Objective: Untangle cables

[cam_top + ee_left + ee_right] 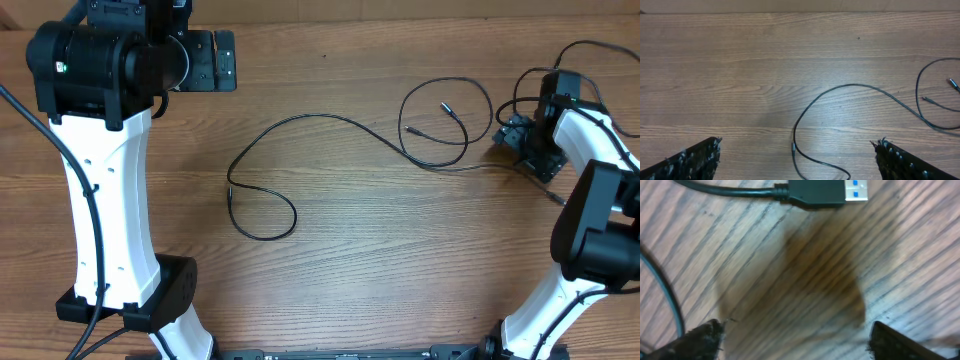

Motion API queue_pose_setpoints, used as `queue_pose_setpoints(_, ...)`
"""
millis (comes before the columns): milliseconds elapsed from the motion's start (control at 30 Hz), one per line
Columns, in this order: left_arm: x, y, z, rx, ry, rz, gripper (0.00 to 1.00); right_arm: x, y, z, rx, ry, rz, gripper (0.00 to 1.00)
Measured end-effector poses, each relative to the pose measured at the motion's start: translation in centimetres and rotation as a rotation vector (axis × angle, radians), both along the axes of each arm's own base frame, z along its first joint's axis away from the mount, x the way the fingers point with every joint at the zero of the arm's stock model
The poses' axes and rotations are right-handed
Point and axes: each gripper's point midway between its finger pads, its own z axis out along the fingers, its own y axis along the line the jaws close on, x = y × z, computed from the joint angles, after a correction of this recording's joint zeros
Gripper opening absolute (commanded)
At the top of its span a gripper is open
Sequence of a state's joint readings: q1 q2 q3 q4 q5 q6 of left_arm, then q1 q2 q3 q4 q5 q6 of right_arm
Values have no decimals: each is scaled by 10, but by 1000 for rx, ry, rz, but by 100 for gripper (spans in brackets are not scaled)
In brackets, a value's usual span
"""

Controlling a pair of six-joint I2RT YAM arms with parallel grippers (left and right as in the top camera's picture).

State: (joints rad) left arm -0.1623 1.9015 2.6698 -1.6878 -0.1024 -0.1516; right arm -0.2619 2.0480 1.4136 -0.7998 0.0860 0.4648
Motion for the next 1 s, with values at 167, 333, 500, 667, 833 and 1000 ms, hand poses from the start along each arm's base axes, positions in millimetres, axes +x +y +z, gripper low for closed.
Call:
queue_pose_setpoints(167, 0, 0, 0, 0, 0, 0, 100, 2, -5, -8, -21, 7, -11, 32)
queue_pose_setpoints(333, 0, 0, 0, 0, 0, 0, 100, 10, -9, -9, -41, -24, -13, 24)
queue_pose_setpoints(500, 0, 0, 0, 0, 0, 0, 99, 25, -19, -8, -87, -79, -14, 22)
queue_pose_setpoints(667, 0, 0, 0, 0, 0, 0, 99, 54, -33, -7, -162, -179, 37, 23)
queue_pose_setpoints(833, 0, 0, 0, 0, 0, 0, 100, 73, -62, -7, -232, -264, 39, 23)
queue_pose_setpoints(1000, 0, 0, 0, 0, 0, 0, 100, 66, -133, -10, -292, -319, -76, 23)
